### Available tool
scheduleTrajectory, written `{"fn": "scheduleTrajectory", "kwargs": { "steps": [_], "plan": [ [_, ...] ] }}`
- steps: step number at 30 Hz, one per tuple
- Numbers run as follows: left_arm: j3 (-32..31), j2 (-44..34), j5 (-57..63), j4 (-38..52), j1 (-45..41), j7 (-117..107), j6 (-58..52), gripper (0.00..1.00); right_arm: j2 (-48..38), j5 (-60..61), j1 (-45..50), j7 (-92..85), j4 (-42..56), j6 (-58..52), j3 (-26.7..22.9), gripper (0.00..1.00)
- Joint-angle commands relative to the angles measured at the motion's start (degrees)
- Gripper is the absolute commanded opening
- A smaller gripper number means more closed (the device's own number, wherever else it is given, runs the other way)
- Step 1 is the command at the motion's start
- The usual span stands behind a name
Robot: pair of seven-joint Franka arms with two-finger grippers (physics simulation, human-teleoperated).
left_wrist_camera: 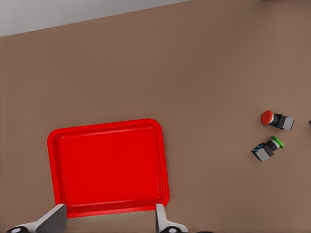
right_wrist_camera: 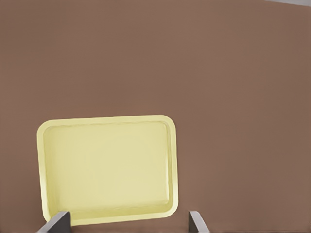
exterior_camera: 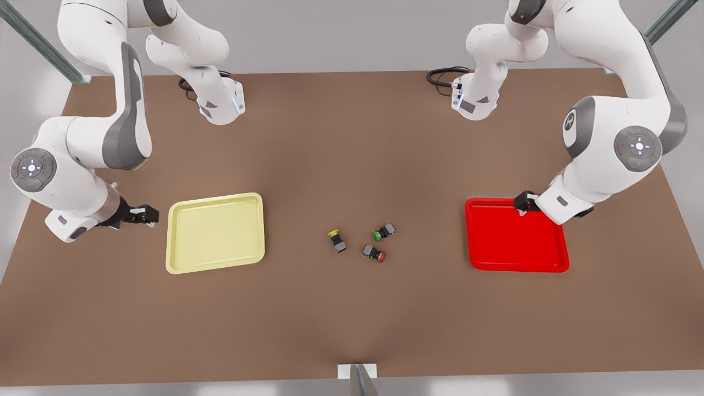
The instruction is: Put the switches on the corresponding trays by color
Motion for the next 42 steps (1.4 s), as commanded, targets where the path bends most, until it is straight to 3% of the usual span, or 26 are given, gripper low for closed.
{"fn": "scheduleTrajectory", "kwargs": {
  "steps": [1,4,6,10,15,20,23,29,33,42],
  "plan": [
    [0.0,0.0,1.0,0.0,-0.1,0.0,0.0,1.0,0.0,0.0,0.0,0.0,0.0,0.0,0.0,1.0],
    [0.0,0.4,0.9,-0.2,0.0,-0.2,0.0,1.0,0.1,0.0,0.1,0.3,-0.1,0.2,0.2,1.0],
    [0.0,0.9,0.9,-0.2,0.0,-3.0,-0.4,1.0,0.0,0.0,1.0,0.2,-0.5,0.3,2.8,1.0],
    [0.4,1.6,0.9,-0.2,0.0,-4.0,-0.5,1.0,5.2,3.3,10.2,-0.4,1.3,4.7,3.5,1.0],
    [0.5,2.2,0.8,-0.2,0.0,-5.8,-1.4,1.0,18.4,2.3,21.4,-4.1,15.3,5.6,3.6,1.0],
    [0.5,3.5,0.8,-0.2,0.1,-5.9,-2.2,1.0,32.8,3.3,32.1,3.3,29.9,7.6,3.2,1.0],
    [0.5,4.5,0.8,-0.2,0.1,-6.5,-2.1,1.0,35.7,3.2,32.8,3.3,29.8,9.5,5.2,1.0],
    [0.5,5.9,0.6,0.0,0.3,-6.8,-1.6,1.0,40.9,2.9,35.7,3.3,29.2,16.0,4.4,1.0],
    [0.5,6.4,0.4,0.0,0.4,-6.7,-1.6,1.0,42.9,7.6,35.5,12.3,27.1,21.9,4.3,1.0],
    [0.5,7.6,0.1,0.1,0.5,-6.5,-1.4,1.0,45.6,7.7,35.3,18.9,26.3,22.0,3.5,1.0]
  ]
}}
